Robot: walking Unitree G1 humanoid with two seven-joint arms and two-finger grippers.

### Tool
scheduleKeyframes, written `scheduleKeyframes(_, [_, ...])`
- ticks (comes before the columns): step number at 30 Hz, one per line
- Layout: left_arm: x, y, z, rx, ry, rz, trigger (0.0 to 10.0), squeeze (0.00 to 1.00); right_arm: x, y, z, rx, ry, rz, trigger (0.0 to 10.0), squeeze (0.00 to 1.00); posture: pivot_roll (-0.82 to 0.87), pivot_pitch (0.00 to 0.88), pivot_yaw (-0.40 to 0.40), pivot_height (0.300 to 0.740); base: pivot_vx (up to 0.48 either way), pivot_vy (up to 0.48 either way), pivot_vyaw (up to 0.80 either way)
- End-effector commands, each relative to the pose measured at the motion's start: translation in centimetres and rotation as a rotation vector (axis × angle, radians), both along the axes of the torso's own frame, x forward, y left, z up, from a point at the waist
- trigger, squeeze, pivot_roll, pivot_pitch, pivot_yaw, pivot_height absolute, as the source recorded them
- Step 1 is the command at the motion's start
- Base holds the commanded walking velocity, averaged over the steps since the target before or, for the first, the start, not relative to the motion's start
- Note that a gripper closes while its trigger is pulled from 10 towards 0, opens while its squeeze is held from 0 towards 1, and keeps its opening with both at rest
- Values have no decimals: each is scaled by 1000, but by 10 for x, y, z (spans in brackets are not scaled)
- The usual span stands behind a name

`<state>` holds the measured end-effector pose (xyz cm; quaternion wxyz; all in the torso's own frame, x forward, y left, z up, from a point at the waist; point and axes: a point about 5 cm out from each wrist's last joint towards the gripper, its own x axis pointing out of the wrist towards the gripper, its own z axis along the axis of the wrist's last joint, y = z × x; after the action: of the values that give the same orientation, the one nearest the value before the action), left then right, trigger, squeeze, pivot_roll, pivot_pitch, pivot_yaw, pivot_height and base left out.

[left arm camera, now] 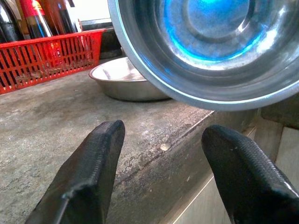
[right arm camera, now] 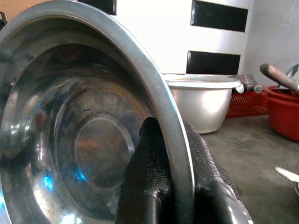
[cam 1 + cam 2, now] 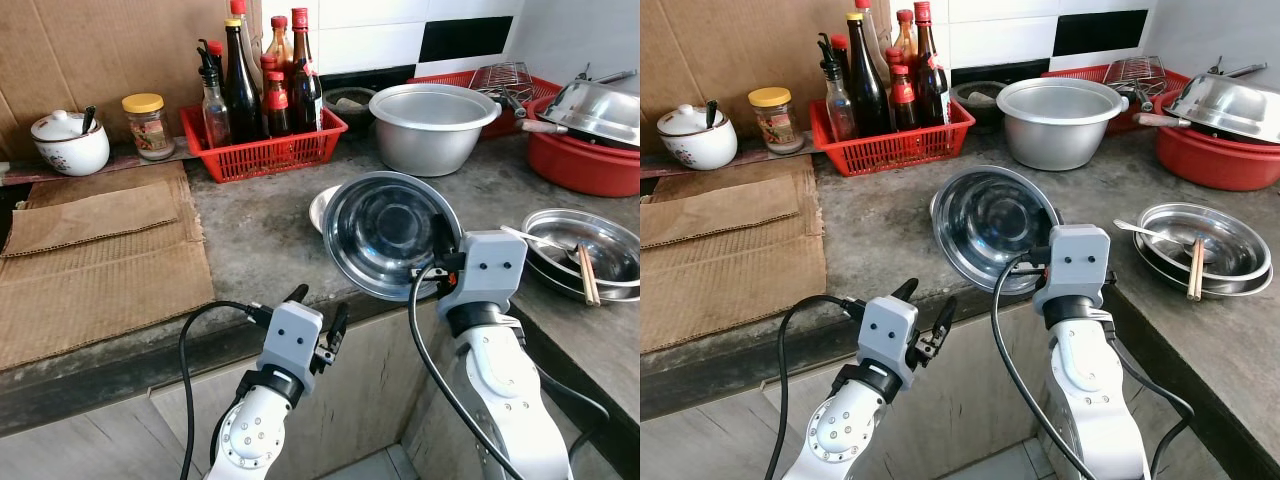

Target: Kitchen organization

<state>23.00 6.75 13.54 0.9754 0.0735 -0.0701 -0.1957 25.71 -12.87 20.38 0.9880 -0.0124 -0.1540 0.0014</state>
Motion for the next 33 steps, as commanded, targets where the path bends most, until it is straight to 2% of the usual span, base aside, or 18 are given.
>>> scheduleKeyframes(1, [-1, 0, -1, 7, -2, -4, 10000, 0, -2, 1, 2, 2, -12, 7, 10000, 0, 183, 0, -33, 740, -259, 0, 0])
scheduleKeyframes(18, [-2, 0, -1, 4, 4, -2, 10000, 0, -1, -1, -2, -4, 10, -4, 10000, 0, 179, 1, -32, 740, -271, 0, 0])
scheduleKeyframes(33, [-2, -1, -1, 4, 5, -6, 10000, 0, -7, -1, -13, -1, 61, 3, 10000, 0, 176, 2, -28, 740, -287, 0, 0])
